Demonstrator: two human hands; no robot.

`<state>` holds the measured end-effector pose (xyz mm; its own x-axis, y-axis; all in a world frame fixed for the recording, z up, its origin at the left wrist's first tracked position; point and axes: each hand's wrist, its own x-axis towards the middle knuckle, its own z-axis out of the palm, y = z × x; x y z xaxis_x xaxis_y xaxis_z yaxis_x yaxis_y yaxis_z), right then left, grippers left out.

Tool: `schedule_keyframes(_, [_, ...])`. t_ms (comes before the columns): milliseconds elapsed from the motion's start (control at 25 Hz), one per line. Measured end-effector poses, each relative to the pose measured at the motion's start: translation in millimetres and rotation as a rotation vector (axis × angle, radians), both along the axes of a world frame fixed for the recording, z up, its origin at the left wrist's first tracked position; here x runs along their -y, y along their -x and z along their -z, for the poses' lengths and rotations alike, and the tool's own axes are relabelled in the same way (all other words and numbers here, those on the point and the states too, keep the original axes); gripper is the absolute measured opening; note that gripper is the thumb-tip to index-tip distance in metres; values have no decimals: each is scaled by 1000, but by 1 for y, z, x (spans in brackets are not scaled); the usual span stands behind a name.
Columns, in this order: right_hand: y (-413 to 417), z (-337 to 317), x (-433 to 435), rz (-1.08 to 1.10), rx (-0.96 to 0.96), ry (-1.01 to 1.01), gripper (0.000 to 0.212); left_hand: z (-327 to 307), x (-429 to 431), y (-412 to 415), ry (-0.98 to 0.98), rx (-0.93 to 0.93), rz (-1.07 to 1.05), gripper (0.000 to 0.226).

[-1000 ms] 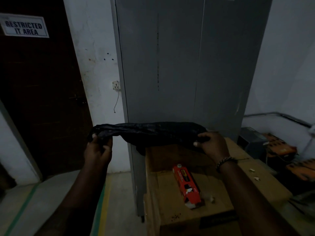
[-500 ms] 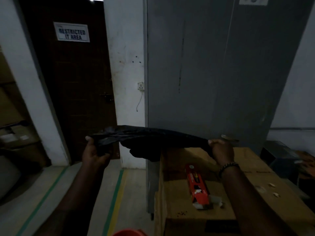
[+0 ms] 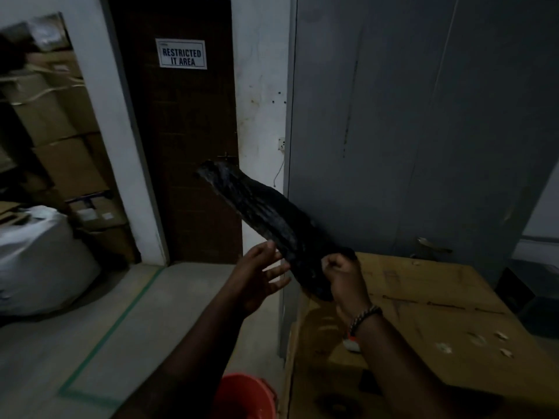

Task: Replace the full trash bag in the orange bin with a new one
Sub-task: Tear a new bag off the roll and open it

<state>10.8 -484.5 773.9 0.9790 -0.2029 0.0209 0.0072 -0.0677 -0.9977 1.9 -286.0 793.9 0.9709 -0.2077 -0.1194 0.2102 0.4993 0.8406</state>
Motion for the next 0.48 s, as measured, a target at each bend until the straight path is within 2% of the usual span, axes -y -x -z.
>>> schedule_keyframes(80, [9, 2, -5, -85, 12, 37, 13, -15, 12, 2, -14, 6, -114, 16])
schedule_keyframes(160, [16, 5, -1, -124, -14, -5, 13, -22, 14, -3, -21, -21, -247, 7])
schedule_keyframes(320, [24, 12, 10, -201, -100, -49, 13, -19, 8, -5, 236, -121, -290, 21])
schedule_keyframes(400, [25, 16, 9, -299, -163, 69, 15, -13, 12, 1, 216, -108, -294, 23])
schedule_keyframes(480, [25, 15, 2, -285, -129, 239, 16, -7, 14, 5, 102, -67, -274, 21])
